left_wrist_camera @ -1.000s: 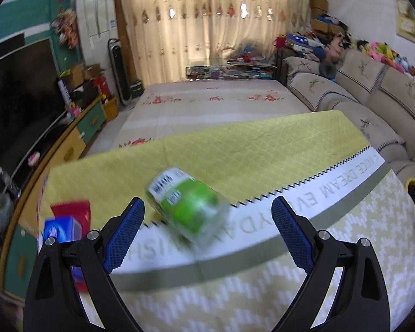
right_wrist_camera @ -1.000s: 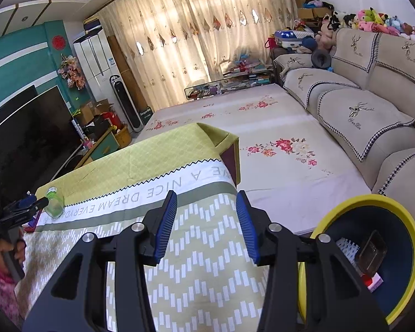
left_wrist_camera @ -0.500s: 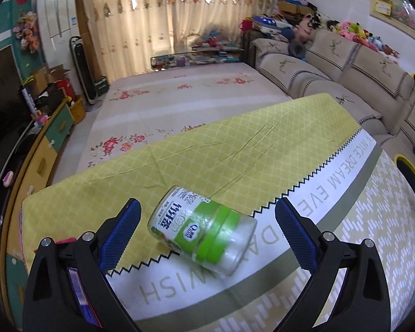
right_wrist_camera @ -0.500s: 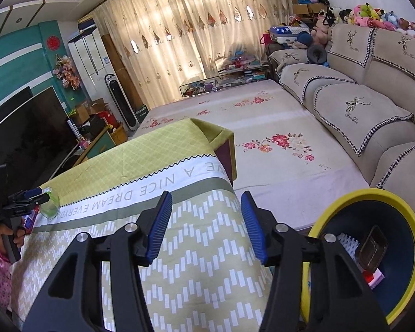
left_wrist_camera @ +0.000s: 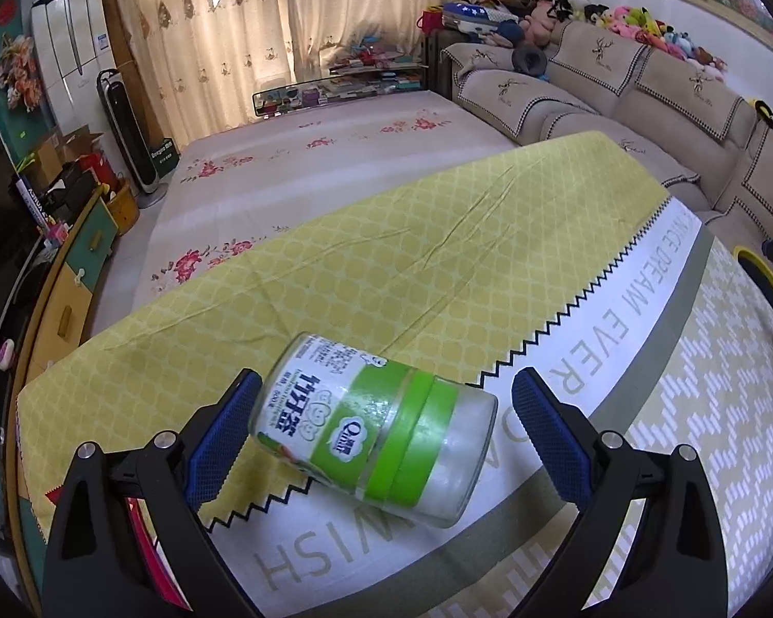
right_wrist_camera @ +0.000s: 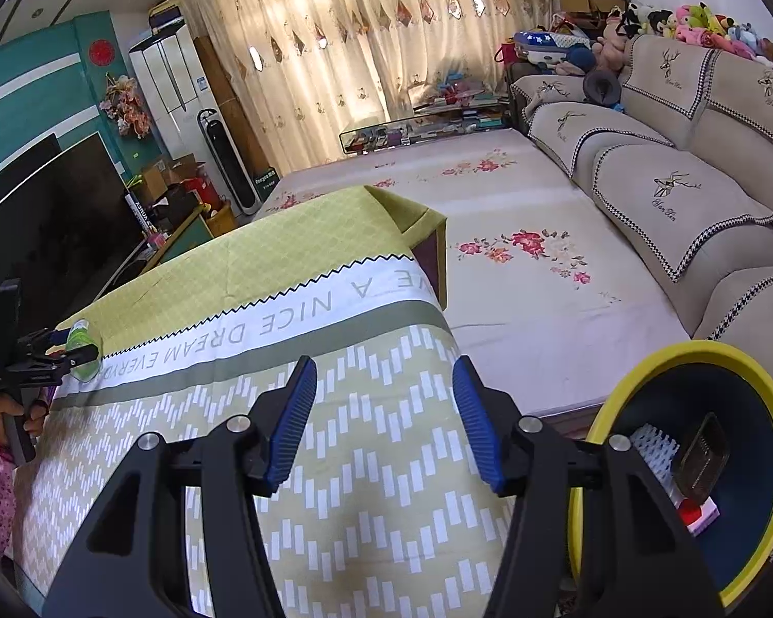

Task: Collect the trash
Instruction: 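Grasp the green-capped plastic bottle with the left gripper, then carry the green-capped bottle with the left gripper over the bin and release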

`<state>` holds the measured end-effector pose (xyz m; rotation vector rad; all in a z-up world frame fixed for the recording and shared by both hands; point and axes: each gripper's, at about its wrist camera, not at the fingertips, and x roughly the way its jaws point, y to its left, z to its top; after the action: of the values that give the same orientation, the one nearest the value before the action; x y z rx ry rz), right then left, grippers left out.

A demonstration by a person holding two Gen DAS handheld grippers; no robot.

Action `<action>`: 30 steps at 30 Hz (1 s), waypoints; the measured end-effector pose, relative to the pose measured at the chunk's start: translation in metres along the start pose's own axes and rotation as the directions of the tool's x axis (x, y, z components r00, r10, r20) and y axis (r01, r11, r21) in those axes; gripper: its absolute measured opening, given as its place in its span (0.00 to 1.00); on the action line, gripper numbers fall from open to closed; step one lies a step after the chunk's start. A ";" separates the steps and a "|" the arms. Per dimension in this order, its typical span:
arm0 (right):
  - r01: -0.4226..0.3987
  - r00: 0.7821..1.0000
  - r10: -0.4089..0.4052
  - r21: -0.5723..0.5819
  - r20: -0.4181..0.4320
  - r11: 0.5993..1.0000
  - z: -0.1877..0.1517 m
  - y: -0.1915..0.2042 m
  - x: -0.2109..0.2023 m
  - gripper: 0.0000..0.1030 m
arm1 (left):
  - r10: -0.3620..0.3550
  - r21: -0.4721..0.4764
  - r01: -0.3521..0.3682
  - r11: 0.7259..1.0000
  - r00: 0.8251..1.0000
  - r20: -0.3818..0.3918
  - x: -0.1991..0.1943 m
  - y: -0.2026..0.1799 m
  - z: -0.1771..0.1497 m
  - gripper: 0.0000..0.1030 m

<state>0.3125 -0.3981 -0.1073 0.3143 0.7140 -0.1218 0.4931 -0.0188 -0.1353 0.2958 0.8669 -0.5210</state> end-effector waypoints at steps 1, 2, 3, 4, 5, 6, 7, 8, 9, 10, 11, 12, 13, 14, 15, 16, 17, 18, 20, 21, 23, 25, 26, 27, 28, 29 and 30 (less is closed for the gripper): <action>-0.002 1.000 0.002 0.001 -0.001 1.000 -0.001 0.000 0.000 0.51 | 0.008 0.004 -0.008 1.000 1.000 -0.003 0.003 0.000 0.002 0.86; -0.004 1.000 0.004 0.001 -0.003 1.000 -0.001 0.000 0.000 0.51 | 0.024 0.010 -0.024 1.000 1.000 -0.006 0.005 -0.002 0.002 0.80; -0.007 1.000 0.007 0.002 -0.003 1.000 -0.001 0.000 0.000 0.51 | 0.037 0.014 -0.037 0.999 0.999 -0.004 0.006 -0.003 0.002 0.80; -0.010 1.000 0.010 0.003 -0.002 1.000 -0.001 0.000 -0.001 0.51 | 0.044 0.016 -0.044 0.999 0.999 -0.002 0.006 -0.005 0.002 0.80; -0.014 1.000 0.014 0.004 -0.001 1.000 0.000 0.000 -0.001 0.51 | 0.046 0.017 -0.046 0.999 0.999 -0.003 0.006 -0.008 0.001 0.80; -0.019 1.000 0.019 0.005 0.003 1.000 0.001 0.000 -0.002 0.51 | 0.052 0.019 -0.052 0.998 0.999 -0.002 0.005 -0.012 0.001 0.80; -0.021 1.000 0.021 0.005 0.007 1.000 0.001 0.000 -0.004 0.51 | 0.058 0.024 -0.058 0.998 0.998 0.001 0.003 -0.018 0.000 0.80; -0.025 1.000 0.025 0.007 0.013 1.000 0.001 0.000 -0.006 0.51 | 0.062 0.030 -0.062 0.998 0.998 0.002 0.001 -0.022 0.000 0.80; -0.029 0.999 0.029 0.008 0.019 1.000 0.002 -0.001 -0.008 0.51 | 0.070 0.041 -0.070 0.997 0.998 0.003 -0.002 -0.031 0.000 0.80; -0.031 0.999 0.030 0.009 0.024 0.999 0.002 -0.001 -0.010 0.51 | 0.073 0.049 -0.073 0.996 0.997 0.007 -0.006 -0.039 0.000 0.80; -0.031 0.999 0.031 0.010 0.030 0.999 0.002 -0.002 -0.012 0.51 | 0.071 0.058 -0.072 0.996 0.997 0.014 -0.011 -0.049 0.000 0.80; -0.033 0.999 0.033 0.011 0.039 0.999 0.004 -0.003 -0.015 0.51 | 0.070 0.068 -0.071 0.995 0.997 0.021 -0.017 -0.061 0.001 0.80; -0.033 0.998 0.033 0.014 0.051 0.999 0.005 -0.004 -0.020 0.51 | 0.069 0.079 -0.071 0.994 0.997 0.029 -0.024 -0.076 0.002 0.80; -0.033 0.997 0.032 0.018 0.065 0.999 0.007 -0.006 -0.026 0.51 | 0.064 0.086 -0.067 0.994 0.997 0.035 -0.028 -0.085 0.004 0.80; -0.031 0.996 0.029 0.022 0.081 0.999 0.010 -0.010 -0.035 0.51 | 0.051 0.101 -0.056 0.993 0.998 0.045 -0.034 -0.102 0.005 0.80; -0.032 0.995 0.030 0.019 0.095 0.999 0.011 -0.012 -0.043 0.52 | 0.044 0.113 -0.049 0.992 0.998 0.052 -0.040 -0.116 0.007 0.80; -0.028 0.992 0.025 0.016 0.124 0.999 0.012 -0.016 -0.057 0.53 | 0.037 0.126 -0.044 0.991 0.998 0.057 -0.044 -0.131 0.009 0.80; -0.017 0.990 0.014 0.014 0.139 1.000 0.011 -0.020 -0.066 0.55 | 0.023 0.149 -0.032 0.988 0.998 0.059 -0.048 -0.151 0.011 0.80; 0.006 0.988 -0.007 0.010 0.156 1.000 0.006 -0.032 -0.086 0.55 | -0.003 0.184 -0.009 0.983 0.998 0.062 -0.052 -0.184 0.017 0.80; 0.011 0.988 -0.013 0.013 0.157 1.000 0.004 -0.040 -0.095 0.55 | -0.025 0.206 0.011 0.979 0.998 0.063 -0.053 -0.207 0.022 0.80; 0.028 0.987 -0.030 0.019 0.156 0.999 -0.003 -0.054 -0.110 0.55 | -0.071 0.235 0.054 0.970 0.995 0.064 -0.055 -0.243 0.028 0.80; 0.059 0.986 -0.062 0.026 0.155 0.998 -0.013 -0.070 -0.126 0.55 | -0.126 0.274 0.104 0.956 0.990 0.062 -0.053 -0.284 0.037 0.80; 0.074 0.985 -0.078 0.032 0.155 0.997 -0.018 -0.077 -0.133 0.55 | -0.152 0.294 0.128 0.947 0.987 0.059 -0.052 -0.304 0.040 0.80; 0.091 0.983 -0.097 0.043 0.156 0.995 -0.023 -0.088 -0.142 0.55 | -0.187 0.326 0.160 0.932 0.981 0.053 -0.049 -0.330 0.044 0.80; 0.104 0.981 -0.111 0.053 0.156 0.993 -0.027 -0.096 -0.148 0.55 | -0.205 0.345 0.176 0.922 0.977 0.049 -0.047 -0.349 0.047 0.80; 0.116 0.980 -0.125 0.064 0.156 0.991 -0.031 -0.105 -0.154 0.55 | -0.222 0.359 0.191 0.914 0.974 0.046 -0.047 -0.366 0.050 0.80; 0.134 0.977 -0.144 0.077 0.156 0.988 -0.036 -0.115 -0.162 0.55 | -0.252 0.378 0.221 0.899 0.967 0.035 -0.043 -0.388 0.054 0.80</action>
<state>0.1439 -0.4948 -0.0538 0.3136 0.5717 -0.3012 0.2929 -0.3546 -0.0830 0.5152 0.7224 -0.9242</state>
